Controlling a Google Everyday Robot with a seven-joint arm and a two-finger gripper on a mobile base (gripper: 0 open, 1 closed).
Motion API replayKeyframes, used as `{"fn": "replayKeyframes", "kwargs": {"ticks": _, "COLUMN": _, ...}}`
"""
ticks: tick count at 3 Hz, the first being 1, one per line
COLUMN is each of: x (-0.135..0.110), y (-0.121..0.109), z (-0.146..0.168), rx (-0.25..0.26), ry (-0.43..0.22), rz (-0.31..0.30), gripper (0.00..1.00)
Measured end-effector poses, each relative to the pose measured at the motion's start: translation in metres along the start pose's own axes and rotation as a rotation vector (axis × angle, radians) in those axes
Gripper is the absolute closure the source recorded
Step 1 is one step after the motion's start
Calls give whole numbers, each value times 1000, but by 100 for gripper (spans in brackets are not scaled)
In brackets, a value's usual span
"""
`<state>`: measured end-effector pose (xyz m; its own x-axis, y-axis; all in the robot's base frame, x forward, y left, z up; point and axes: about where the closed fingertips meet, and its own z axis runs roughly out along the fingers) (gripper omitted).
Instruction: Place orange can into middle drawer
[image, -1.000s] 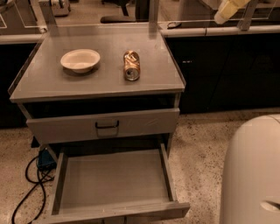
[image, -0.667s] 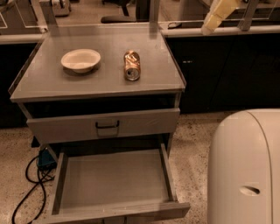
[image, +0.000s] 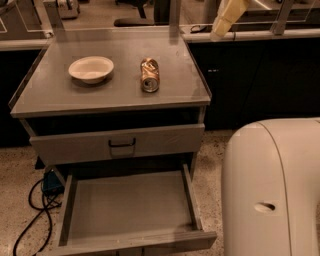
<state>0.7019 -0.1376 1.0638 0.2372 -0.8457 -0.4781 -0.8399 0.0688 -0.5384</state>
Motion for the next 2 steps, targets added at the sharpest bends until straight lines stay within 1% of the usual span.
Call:
{"fn": "replayKeyframes", "kwargs": {"ticks": 1, "x": 9, "y": 4, "z": 33, "rx": -41, "ry": -37, "rz": 8, "gripper": 0}}
{"fn": "replayKeyframes", "kwargs": {"ticks": 2, "x": 6, "y": 20, "z": 102, "rx": -146, "ry": -124, "rz": -6, "gripper": 0}}
